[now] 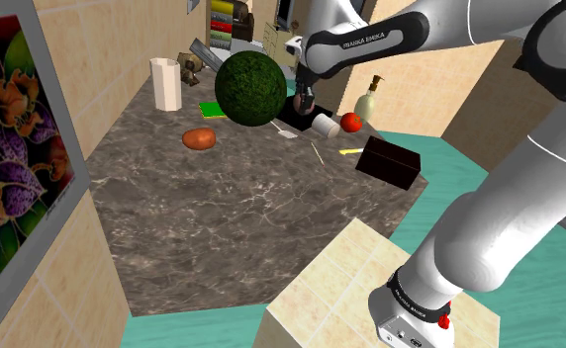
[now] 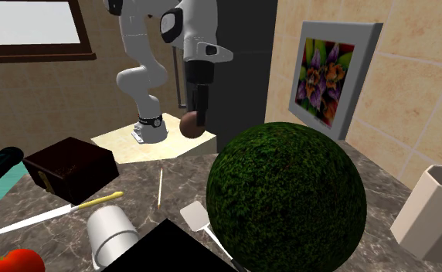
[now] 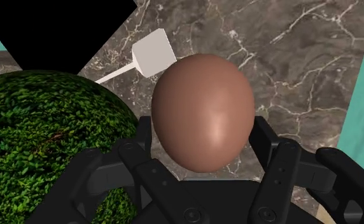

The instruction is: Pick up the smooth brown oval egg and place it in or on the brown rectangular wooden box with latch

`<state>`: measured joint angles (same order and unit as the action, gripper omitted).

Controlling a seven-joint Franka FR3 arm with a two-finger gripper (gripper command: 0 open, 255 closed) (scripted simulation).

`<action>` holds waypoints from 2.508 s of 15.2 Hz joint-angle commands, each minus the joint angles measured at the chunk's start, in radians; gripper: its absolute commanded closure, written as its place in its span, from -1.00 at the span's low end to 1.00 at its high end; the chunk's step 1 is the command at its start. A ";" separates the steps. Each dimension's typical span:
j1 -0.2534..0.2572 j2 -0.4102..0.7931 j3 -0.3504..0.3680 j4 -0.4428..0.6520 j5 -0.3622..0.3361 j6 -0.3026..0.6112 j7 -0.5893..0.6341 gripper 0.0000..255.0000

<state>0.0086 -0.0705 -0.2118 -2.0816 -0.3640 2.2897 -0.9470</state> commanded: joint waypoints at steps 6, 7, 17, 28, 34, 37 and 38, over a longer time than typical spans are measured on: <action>-0.063 -0.158 -0.077 -0.167 -0.022 0.047 -0.119 1.00; -0.072 -0.178 -0.090 -0.187 -0.026 0.053 -0.138 1.00; -0.170 -0.348 -0.241 -0.325 -0.065 0.083 -0.353 1.00; -0.253 -0.438 -0.457 -0.342 -0.089 0.088 -0.638 1.00; -0.256 -0.412 -0.508 -0.382 -0.099 0.162 -0.664 1.00; -0.255 -0.391 -0.525 -0.407 -0.103 0.209 -0.663 1.00; -0.254 -0.383 -0.531 -0.415 -0.104 0.225 -0.663 1.00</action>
<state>-0.2464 -0.4615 -0.7381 -2.4892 -0.4672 2.4982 -1.6115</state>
